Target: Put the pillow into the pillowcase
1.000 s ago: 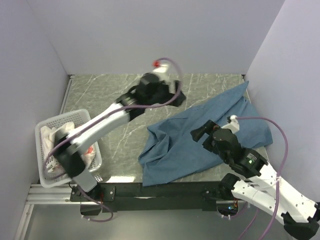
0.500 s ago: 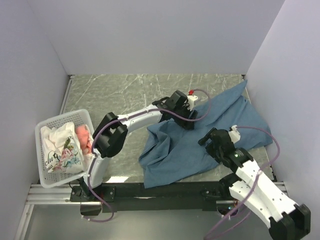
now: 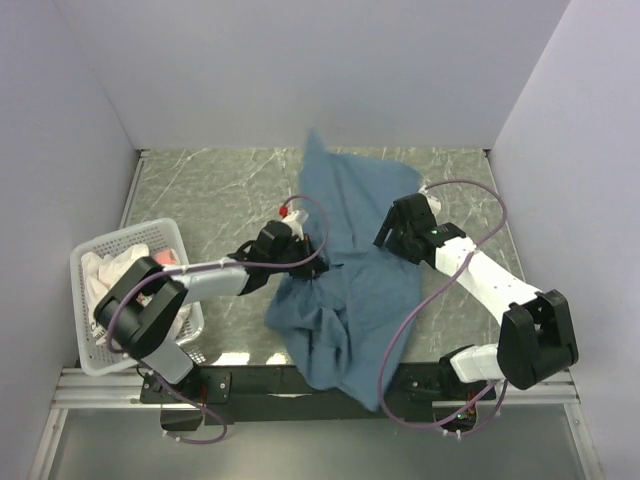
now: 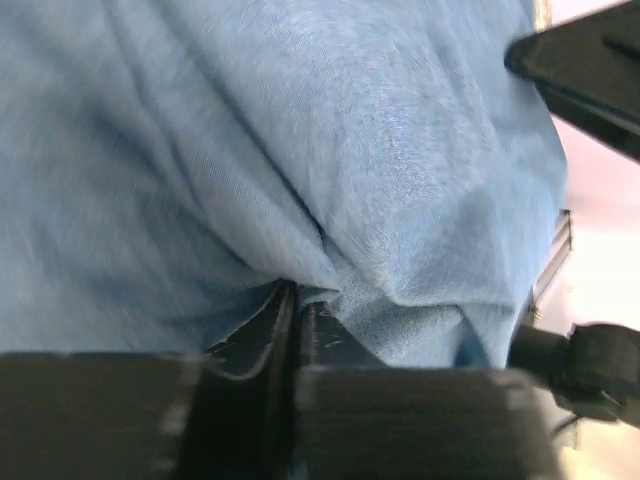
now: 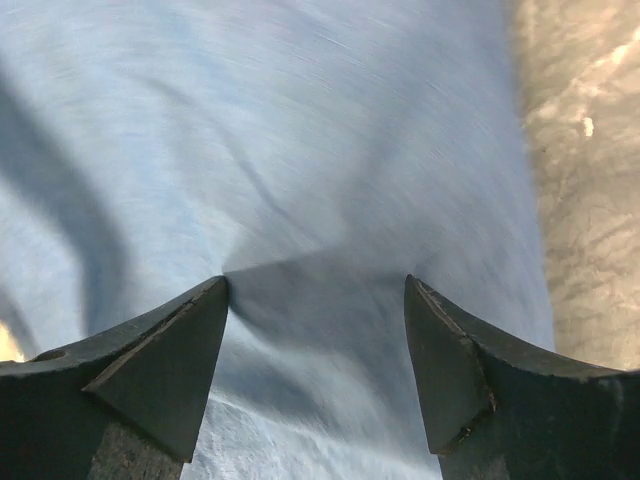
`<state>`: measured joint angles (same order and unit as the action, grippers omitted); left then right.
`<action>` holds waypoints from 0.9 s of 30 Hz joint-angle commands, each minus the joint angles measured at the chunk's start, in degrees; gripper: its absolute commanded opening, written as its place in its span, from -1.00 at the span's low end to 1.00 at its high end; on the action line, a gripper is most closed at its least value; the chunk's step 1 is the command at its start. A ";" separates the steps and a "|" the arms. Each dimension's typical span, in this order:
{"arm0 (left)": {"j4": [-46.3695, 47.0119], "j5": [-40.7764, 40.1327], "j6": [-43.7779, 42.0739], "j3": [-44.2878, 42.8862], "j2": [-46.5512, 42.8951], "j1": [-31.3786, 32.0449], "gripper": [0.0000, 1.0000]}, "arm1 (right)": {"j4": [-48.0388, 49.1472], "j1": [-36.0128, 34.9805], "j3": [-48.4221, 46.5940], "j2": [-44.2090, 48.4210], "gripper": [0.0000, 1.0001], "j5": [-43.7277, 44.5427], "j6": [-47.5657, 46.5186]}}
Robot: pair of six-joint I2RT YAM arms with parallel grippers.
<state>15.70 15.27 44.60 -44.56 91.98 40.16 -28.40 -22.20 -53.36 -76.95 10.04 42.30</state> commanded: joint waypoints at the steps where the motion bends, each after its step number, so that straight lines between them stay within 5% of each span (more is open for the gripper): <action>1: -3.83 0.74 5.24 5.36 -6.27 0.36 -0.68 | 2.39 0.57 0.36 0.83 0.57 -2.93 -5.56; 4: -13.13 -6.00 2.96 1.41 -11.89 0.36 -0.18 | 1.42 1.36 -0.68 3.90 0.67 -1.69 -7.14; 6: -19.79 -11.37 2.95 -3.23 -14.54 0.27 -0.04 | 0.37 3.55 -2.96 4.79 0.70 -4.14 -8.81; 9: -29.39 -22.01 4.00 -7.99 -18.41 -0.43 -0.35 | -1.12 6.71 -7.08 4.09 0.70 -5.21 -11.19; 12: -31.35 -24.59 4.01 -9.85 -20.53 -2.97 -0.40 | -1.39 7.60 -10.95 0.84 0.69 -8.62 -12.77; 17: -34.58 -18.86 2.42 -18.70 -12.55 -3.87 0.35 | -1.57 7.69 -12.74 -3.47 0.64 -12.42 -12.42; 24: -31.63 -19.06 5.85 -13.90 -8.66 -3.16 0.14 | 0.62 3.05 -1.15 10.28 0.60 -11.54 -10.14; 27: -28.20 -16.51 5.15 -13.01 -6.13 -3.16 0.22 | -0.07 -7.74 3.96 16.37 0.60 -6.80 -6.89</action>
<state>-17.10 -4.03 49.23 -58.43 84.18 36.64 -28.80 -18.90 -53.95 -70.35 -0.69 32.34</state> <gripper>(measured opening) 0.587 0.801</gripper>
